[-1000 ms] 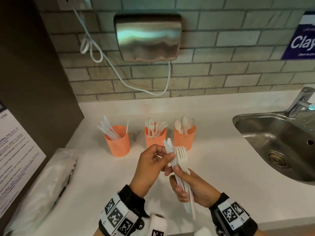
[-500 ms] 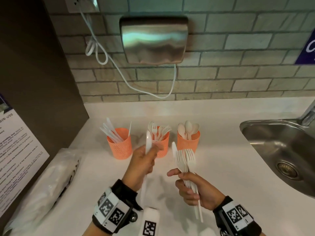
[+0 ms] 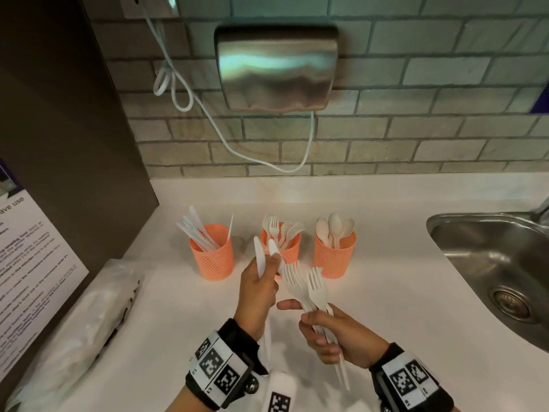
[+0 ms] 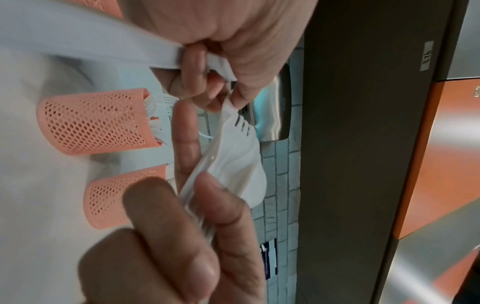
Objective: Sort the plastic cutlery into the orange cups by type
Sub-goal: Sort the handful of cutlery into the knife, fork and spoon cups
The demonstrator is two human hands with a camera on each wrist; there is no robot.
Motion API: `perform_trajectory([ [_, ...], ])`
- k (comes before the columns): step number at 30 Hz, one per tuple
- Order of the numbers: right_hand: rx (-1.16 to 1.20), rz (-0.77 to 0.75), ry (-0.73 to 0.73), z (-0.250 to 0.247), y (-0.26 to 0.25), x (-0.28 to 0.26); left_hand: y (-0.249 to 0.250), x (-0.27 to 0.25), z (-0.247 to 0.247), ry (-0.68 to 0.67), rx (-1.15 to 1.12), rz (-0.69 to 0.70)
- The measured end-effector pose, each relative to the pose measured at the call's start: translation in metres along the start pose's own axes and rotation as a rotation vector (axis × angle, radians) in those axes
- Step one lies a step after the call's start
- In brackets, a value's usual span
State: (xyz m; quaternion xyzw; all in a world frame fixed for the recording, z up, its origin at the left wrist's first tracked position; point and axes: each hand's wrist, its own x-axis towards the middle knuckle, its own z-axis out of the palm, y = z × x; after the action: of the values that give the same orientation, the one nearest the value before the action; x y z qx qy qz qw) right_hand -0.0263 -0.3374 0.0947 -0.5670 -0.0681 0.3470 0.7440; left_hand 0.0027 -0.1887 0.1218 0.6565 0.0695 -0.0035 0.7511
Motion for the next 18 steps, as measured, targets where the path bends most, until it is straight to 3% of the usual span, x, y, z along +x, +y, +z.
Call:
perform_trajectory([
  [6,-0.008,0.055,-0.014,-0.002,-0.002,0.004,-0.003,0.009,-0.005,-0.175,0.044,-0.092],
  [11,0.002,0.076,-0.012,-0.002,-0.005,0.01,0.0,0.026,-0.005,-0.059,-0.027,-0.015],
  [14,-0.011,0.082,0.001,-0.001,-0.006,0.014,-0.003,0.033,-0.007,-0.063,-0.045,-0.014],
  [18,-0.069,0.114,0.026,-0.003,-0.009,0.017,-0.003,0.044,-0.015,-0.143,0.214,0.049],
])
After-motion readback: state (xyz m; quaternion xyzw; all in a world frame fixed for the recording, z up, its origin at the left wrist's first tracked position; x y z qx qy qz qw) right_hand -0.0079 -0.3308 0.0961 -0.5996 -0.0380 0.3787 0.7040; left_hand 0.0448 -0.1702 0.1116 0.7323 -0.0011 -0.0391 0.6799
